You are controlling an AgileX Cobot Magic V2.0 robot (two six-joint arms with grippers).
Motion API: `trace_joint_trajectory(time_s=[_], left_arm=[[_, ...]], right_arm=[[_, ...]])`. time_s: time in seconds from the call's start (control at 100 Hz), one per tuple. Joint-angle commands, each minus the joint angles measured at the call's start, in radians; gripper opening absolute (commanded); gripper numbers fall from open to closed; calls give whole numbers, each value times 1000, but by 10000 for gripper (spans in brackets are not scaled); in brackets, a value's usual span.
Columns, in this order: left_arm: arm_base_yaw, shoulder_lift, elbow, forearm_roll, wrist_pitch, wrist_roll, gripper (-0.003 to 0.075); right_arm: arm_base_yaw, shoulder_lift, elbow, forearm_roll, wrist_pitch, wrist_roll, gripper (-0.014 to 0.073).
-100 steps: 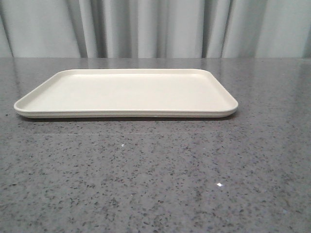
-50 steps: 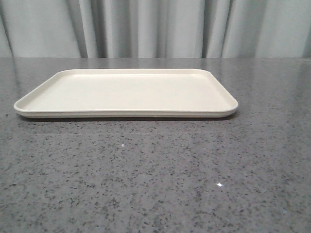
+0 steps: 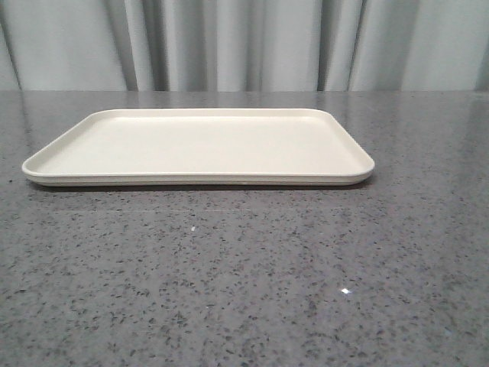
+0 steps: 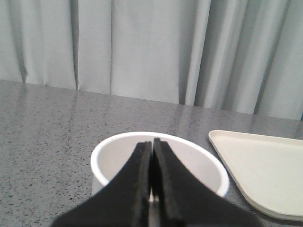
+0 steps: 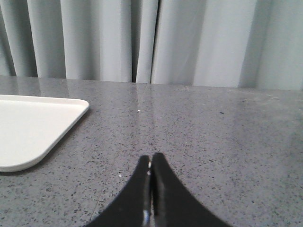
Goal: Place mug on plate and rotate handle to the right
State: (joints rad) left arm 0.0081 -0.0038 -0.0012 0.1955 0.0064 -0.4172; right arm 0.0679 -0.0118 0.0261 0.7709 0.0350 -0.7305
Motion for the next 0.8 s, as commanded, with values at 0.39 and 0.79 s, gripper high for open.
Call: trace_joint_trajectory(time_s=[0.39,0.79], left_arm=[[1,-30,11,-5,-84,-3,-20],[1,-30,11,-5,-84,-3,-20]], right_arm=[[-4,-20,2,2,-68,-7,-69],[-4,-20,2,16,-68,-7,-69]])
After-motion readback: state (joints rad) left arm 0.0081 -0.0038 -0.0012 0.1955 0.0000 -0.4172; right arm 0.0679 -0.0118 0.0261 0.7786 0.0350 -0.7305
